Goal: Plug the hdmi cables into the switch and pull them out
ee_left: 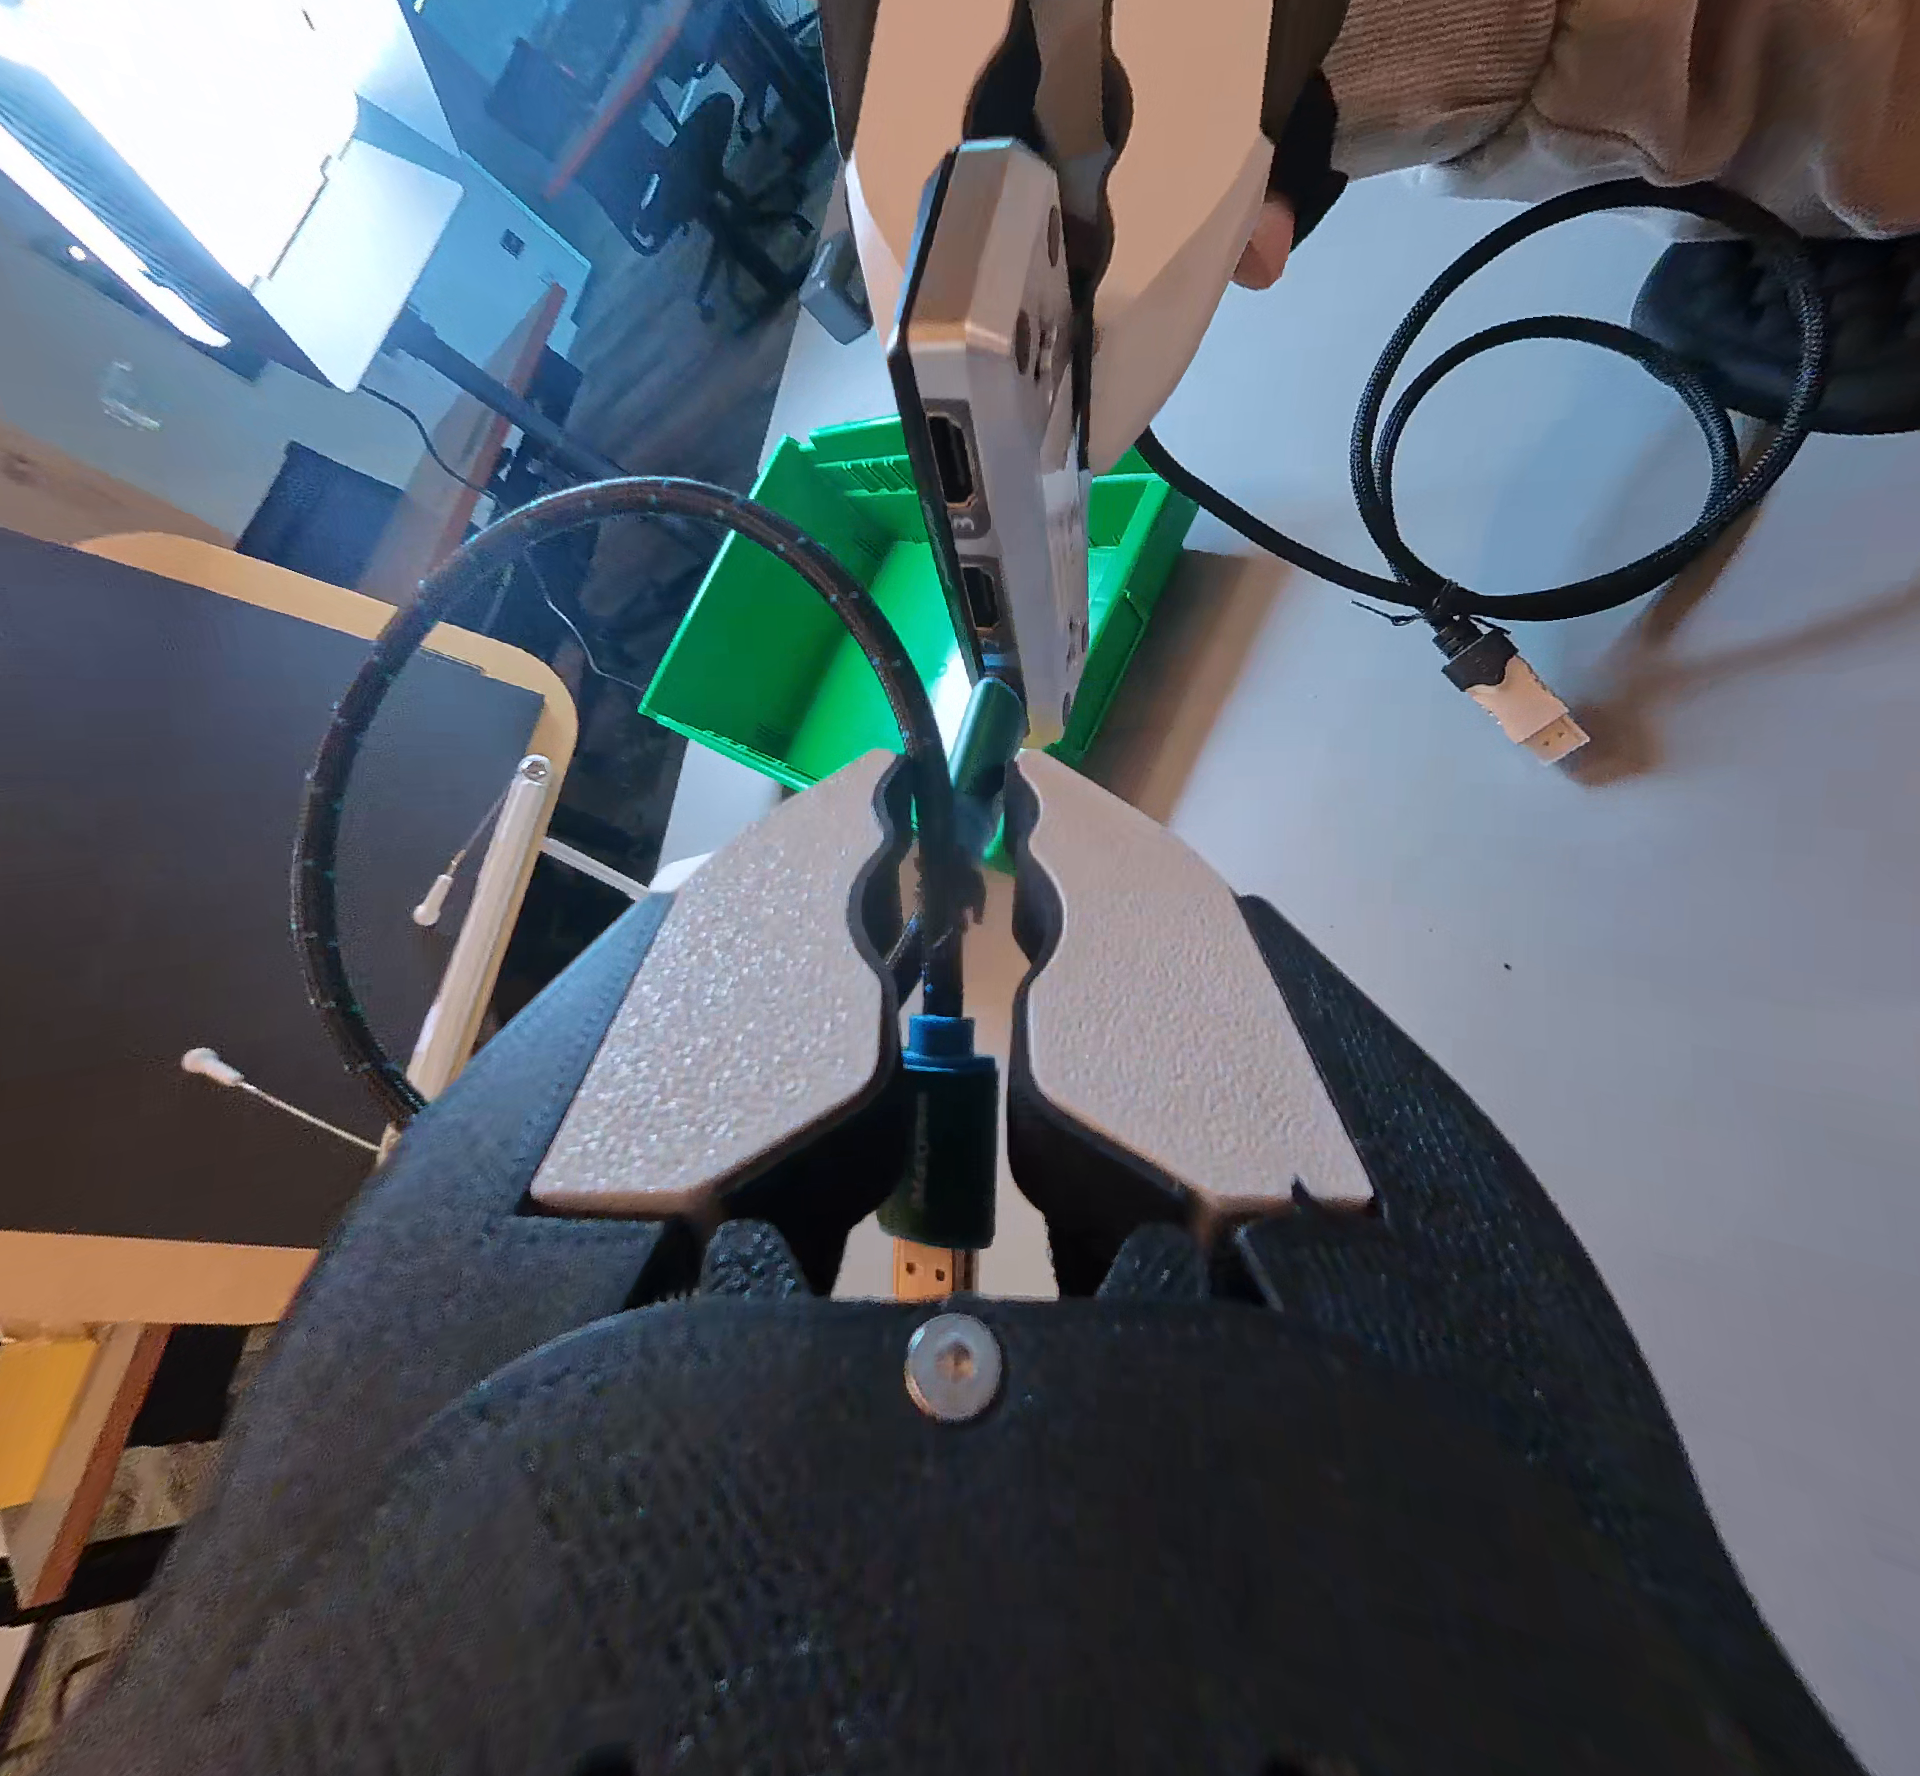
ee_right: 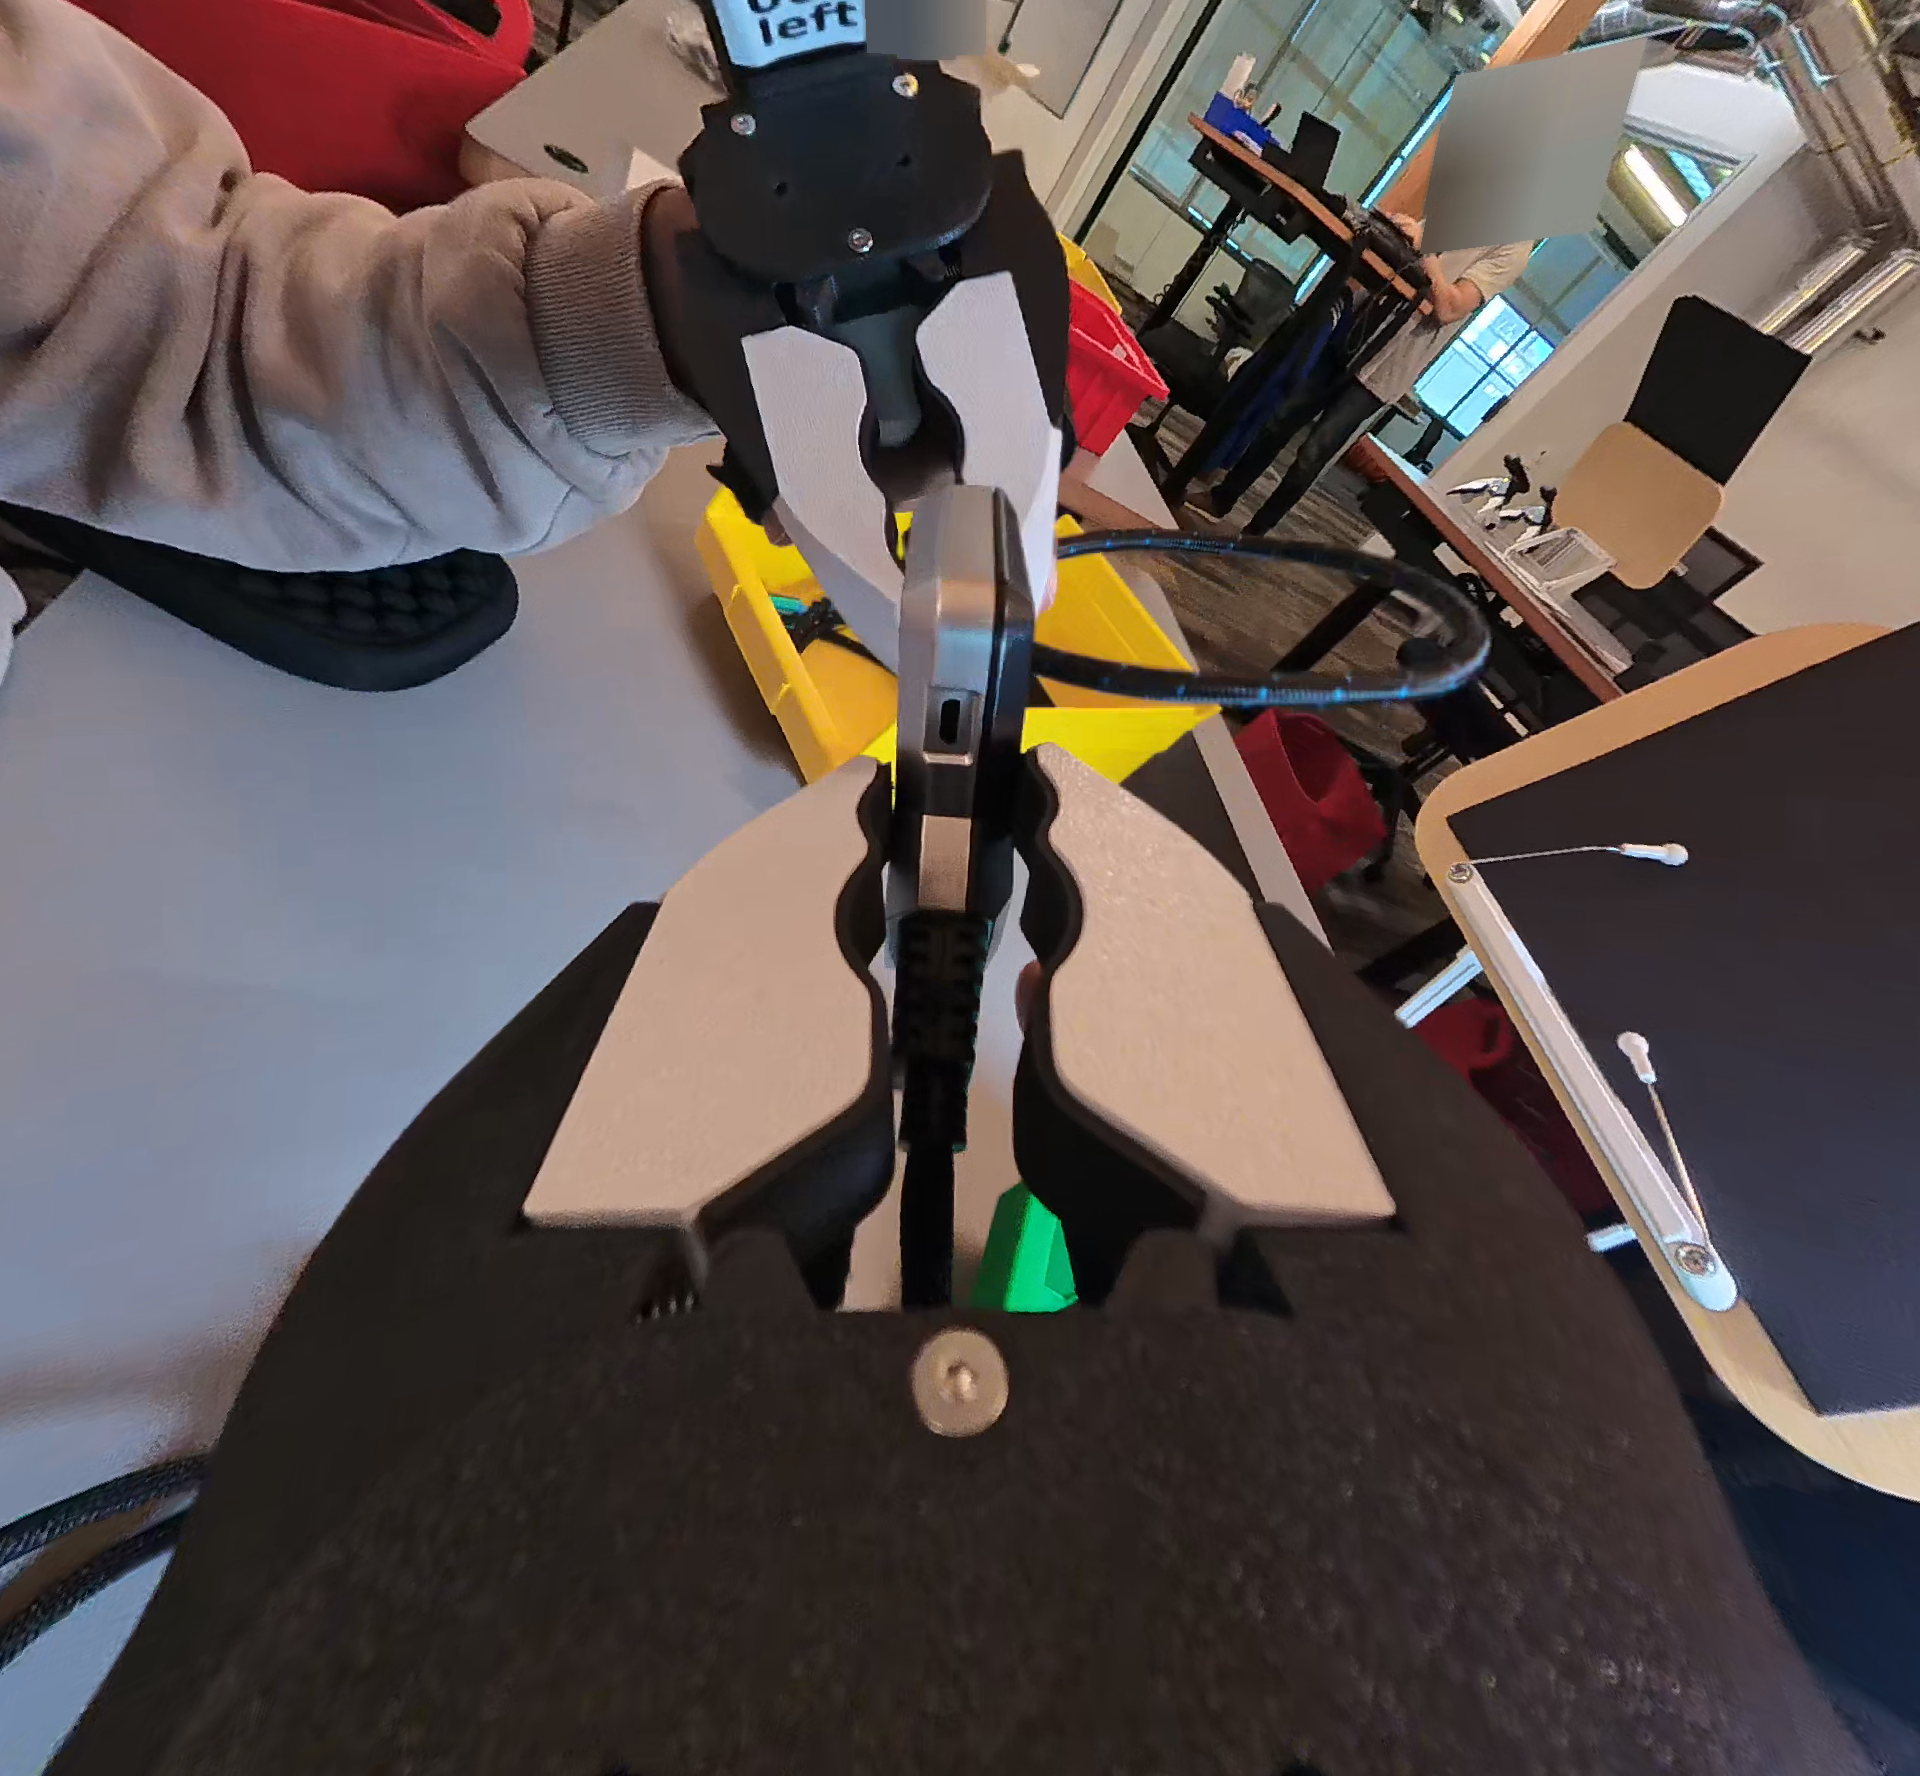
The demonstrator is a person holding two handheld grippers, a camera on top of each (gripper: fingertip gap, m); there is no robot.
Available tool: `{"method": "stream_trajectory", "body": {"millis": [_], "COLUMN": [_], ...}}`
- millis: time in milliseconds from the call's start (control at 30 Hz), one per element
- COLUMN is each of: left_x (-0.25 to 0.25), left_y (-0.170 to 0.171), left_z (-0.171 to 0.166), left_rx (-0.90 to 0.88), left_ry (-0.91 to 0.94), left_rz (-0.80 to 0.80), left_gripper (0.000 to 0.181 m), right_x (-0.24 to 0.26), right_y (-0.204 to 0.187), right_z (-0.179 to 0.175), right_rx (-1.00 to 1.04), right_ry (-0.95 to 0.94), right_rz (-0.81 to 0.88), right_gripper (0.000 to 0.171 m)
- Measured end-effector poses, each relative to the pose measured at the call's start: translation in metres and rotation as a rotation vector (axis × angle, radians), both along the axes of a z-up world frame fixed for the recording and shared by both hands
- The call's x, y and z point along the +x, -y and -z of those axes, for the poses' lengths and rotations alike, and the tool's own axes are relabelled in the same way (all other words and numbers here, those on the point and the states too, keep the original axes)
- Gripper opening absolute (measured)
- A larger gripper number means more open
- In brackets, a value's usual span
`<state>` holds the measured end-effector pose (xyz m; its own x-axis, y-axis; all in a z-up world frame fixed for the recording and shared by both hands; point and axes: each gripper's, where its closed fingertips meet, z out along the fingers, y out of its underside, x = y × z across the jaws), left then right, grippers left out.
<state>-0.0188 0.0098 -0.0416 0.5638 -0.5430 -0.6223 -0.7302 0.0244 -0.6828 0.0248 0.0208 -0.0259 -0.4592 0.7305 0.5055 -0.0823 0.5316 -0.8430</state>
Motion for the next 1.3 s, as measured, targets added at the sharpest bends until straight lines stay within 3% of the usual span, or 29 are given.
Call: {"method": "stream_trajectory", "body": {"millis": [167, 300, 433, 600, 767, 867, 1300], "left_x": [-0.003, -0.027, -0.029, -0.006, 0.030, 0.037, 0.057], "left_y": [0.013, 0.034, 0.054, 0.026, 0.018, 0.026, 0.054], "left_z": [-0.028, -0.056, -0.055, -0.043, -0.073, -0.073, -0.080], "left_rx": [0.100, 0.141, 0.035, 0.033, 0.229, 0.239, 0.226], "left_ry": [0.052, 0.148, 0.295, 0.355, 0.579, 0.581, 0.667], "left_rz": [0.029, 0.001, 0.117, 0.167, 0.310, 0.372, 0.607], "left_gripper": [0.006, 0.014, 0.026, 0.029, 0.032, 0.015, 0.012], "right_x": [-0.004, 0.003, 0.016, 0.030, 0.026, 0.017, 0.000], "right_y": [-0.006, -0.008, -0.013, -0.005, 0.015, 0.023, 0.048], "right_z": [0.004, -0.014, -0.045, -0.074, -0.065, -0.054, -0.021], "right_rx": [0.016, -0.040, -0.149, -0.242, -0.183, -0.158, -0.009], "right_ry": [0.001, -0.075, -0.210, -0.333, -0.275, -0.229, -0.077], "right_rz": [0.037, 0.018, -0.007, -0.063, -0.107, -0.115, -0.090], "right_gripper": [0.022, 0.022, 0.022, 0.022, 0.022, 0.022, 0.039]}}
